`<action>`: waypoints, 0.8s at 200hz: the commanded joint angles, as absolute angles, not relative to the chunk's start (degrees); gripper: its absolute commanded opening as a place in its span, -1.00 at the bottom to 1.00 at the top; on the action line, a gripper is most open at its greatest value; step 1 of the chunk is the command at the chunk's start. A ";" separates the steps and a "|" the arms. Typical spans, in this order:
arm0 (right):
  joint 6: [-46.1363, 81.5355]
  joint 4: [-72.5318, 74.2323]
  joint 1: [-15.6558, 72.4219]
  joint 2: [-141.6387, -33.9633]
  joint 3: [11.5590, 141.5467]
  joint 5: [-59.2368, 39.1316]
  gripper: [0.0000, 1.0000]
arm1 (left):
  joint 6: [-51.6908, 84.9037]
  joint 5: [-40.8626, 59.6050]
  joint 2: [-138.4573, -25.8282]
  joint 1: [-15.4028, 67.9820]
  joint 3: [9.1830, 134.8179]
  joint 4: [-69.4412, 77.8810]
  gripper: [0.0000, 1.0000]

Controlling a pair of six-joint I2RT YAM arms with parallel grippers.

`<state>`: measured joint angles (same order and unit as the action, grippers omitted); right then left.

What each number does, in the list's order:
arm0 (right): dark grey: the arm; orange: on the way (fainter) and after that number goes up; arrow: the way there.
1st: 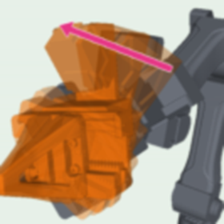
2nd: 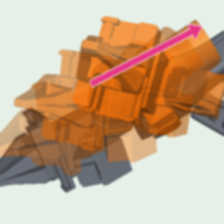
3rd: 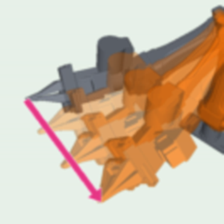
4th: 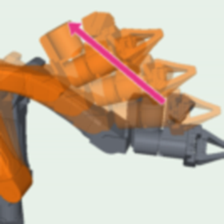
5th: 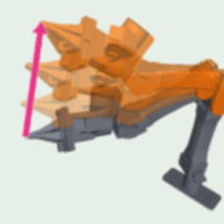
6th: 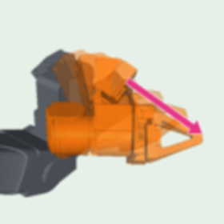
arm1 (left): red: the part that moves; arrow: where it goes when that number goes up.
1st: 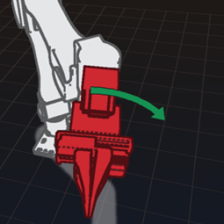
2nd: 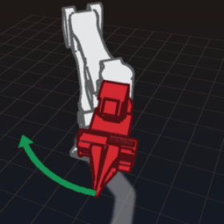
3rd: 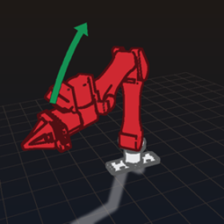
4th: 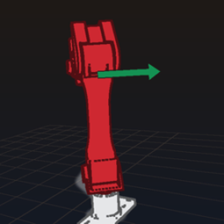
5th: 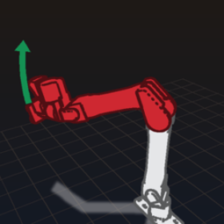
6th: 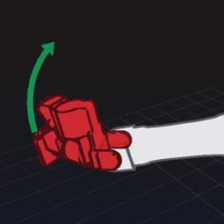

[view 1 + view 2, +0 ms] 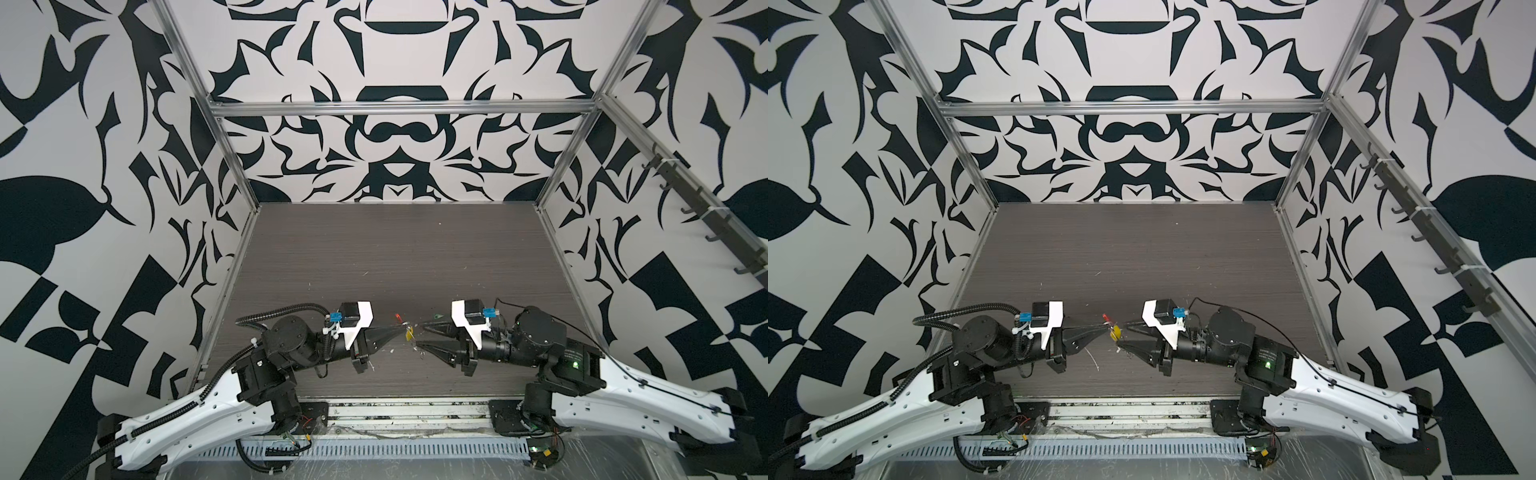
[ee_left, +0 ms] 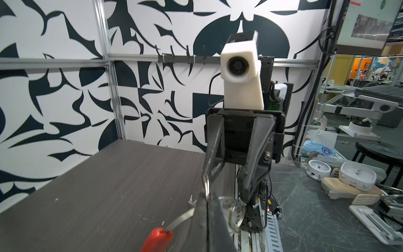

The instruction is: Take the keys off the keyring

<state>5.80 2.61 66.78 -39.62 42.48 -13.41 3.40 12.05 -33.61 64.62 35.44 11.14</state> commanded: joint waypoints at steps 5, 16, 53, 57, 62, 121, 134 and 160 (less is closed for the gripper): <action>5.05 4.98 67.07 -37.72 43.65 -9.38 -0.23 | 2.42 14.91 -33.34 64.75 35.67 16.85 -1.00; 4.77 4.88 67.06 -37.89 44.47 -8.92 -0.21 | 2.24 15.35 -33.51 64.73 35.90 16.25 -1.00; 3.45 3.74 67.09 -42.28 48.97 -11.51 -0.20 | 2.24 17.18 -34.23 64.73 37.09 14.54 -1.00; 3.47 3.95 67.11 -42.78 49.34 -11.95 -0.21 | 2.20 17.37 -34.27 64.69 37.13 14.58 -1.00; 3.43 4.33 67.06 -43.33 49.63 -12.49 -0.20 | 2.20 17.36 -34.26 64.75 37.15 14.53 -1.00; 3.33 3.65 67.09 -46.23 52.12 -14.49 -0.34 | 2.28 16.32 -32.97 64.76 36.66 13.73 -1.00; 3.56 3.57 67.15 -46.08 52.03 -14.58 -0.41 | 2.12 16.09 -32.57 64.77 36.52 13.63 -1.00; 3.87 2.89 67.16 -46.22 52.20 -15.18 -0.49 | 2.03 15.69 -32.03 64.71 36.42 13.68 -1.00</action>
